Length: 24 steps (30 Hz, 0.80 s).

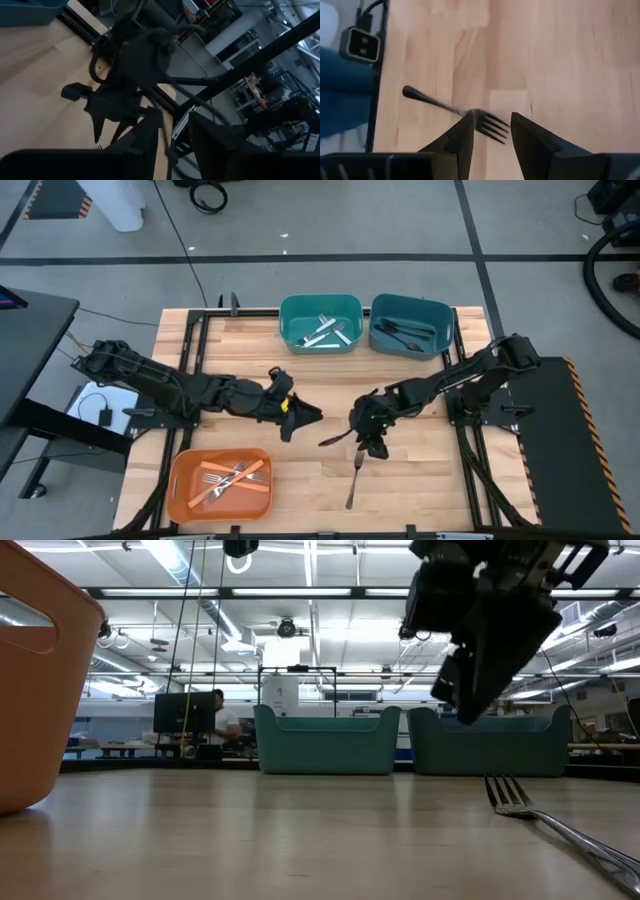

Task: Sort silverware by color (type)
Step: Put the black fork into the blue bin

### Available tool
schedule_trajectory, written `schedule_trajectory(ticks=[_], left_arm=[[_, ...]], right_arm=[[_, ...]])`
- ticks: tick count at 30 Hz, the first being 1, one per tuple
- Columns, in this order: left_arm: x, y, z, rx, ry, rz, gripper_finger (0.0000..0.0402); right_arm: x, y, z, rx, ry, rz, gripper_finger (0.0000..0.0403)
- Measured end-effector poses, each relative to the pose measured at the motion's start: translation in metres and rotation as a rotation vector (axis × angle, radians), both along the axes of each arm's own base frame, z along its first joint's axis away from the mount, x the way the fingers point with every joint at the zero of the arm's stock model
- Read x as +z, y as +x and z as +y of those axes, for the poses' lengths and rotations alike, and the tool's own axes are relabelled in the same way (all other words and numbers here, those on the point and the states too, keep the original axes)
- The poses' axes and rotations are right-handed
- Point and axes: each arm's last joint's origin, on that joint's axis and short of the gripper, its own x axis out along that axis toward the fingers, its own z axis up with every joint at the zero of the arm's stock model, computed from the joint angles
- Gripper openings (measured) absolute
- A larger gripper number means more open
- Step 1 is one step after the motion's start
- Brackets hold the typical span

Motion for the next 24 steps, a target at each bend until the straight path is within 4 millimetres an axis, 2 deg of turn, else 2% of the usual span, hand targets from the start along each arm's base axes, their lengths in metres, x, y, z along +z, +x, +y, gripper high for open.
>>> schedule_trajectory(ticks=[6, 14, 24], left_arm=[[0.000, -0.001, -0.002, -0.019, 0.053, 0.002, 0.0116], [-0.001, -0.001, -0.002, -0.031, 0.114, 0.008, 0.0116], [-0.002, -0.001, -0.001, -0.029, 0.117, 0.011, 0.0116]], right_arm=[[-0.019, -0.011, -0.007, -0.079, 0.098, 0.074, 0.0137], [-0.038, -0.021, -0.008, -0.141, 0.180, 0.029, 0.0137], [-0.047, -0.023, -0.010, -0.172, 0.084, 0.005, 0.0137]])
